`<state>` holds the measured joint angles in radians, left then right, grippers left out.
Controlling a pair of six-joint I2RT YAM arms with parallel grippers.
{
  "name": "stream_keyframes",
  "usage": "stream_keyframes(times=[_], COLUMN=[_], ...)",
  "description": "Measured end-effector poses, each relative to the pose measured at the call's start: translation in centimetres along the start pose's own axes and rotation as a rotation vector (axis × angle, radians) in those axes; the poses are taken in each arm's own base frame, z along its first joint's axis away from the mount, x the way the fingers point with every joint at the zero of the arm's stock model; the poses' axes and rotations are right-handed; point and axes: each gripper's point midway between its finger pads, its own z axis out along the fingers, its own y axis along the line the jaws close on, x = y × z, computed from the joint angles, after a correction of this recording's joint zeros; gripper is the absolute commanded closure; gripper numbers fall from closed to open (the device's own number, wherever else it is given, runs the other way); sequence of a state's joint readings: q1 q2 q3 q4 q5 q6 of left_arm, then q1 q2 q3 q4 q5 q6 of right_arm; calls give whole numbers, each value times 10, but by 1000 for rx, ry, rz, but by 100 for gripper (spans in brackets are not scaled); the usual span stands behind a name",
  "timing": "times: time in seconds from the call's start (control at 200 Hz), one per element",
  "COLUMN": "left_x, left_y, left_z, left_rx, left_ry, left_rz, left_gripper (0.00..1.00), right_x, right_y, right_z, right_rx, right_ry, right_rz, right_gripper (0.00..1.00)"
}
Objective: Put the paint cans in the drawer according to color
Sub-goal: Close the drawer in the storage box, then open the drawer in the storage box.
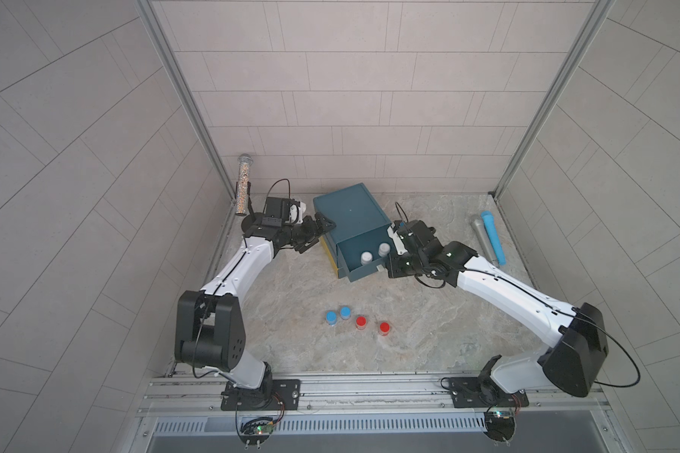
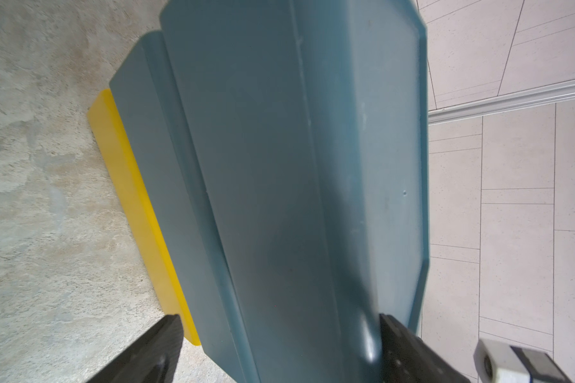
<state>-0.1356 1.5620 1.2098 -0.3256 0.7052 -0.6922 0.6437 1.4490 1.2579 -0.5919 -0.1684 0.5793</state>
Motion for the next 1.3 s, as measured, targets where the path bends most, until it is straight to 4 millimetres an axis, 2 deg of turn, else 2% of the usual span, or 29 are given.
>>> stream_keyframes(times=[0.205, 0.345, 0.535, 0.67, 0.841, 0.961, 1.101, 1.301], left_x=[0, -1, -1, -2, -2, -2, -2, -3], left_y=[-1, -1, -1, -1, -1, -1, -1, -1], left_z=[2, 2, 2, 2, 3, 3, 3, 3], left_rx=[7, 7, 8, 8, 8, 8, 8, 8], left_ry=[7, 7, 7, 3, 0, 1, 1, 0], left_rz=[-2, -4, -7, -8, -10, -11, -12, -11], left_gripper=[3, 3, 3, 3, 3, 3, 3, 3], right_x=[-32, -53, -73, -79, -73, -49, -23, -20], right_y=[-4, -5, -2, 2, 5, -3, -14, -4], right_z=[9, 25, 43, 48, 52, 51, 58, 76], right_rx=[-22, -61, -151, -231, -320, -365, -394, -466], right_ry=[-74, -120, -200, -230, -268, -302, -313, -324], right_rz=[35, 86, 180, 238, 273, 309, 363, 400], right_gripper=[94, 93, 87, 80, 61, 51, 50, 51])
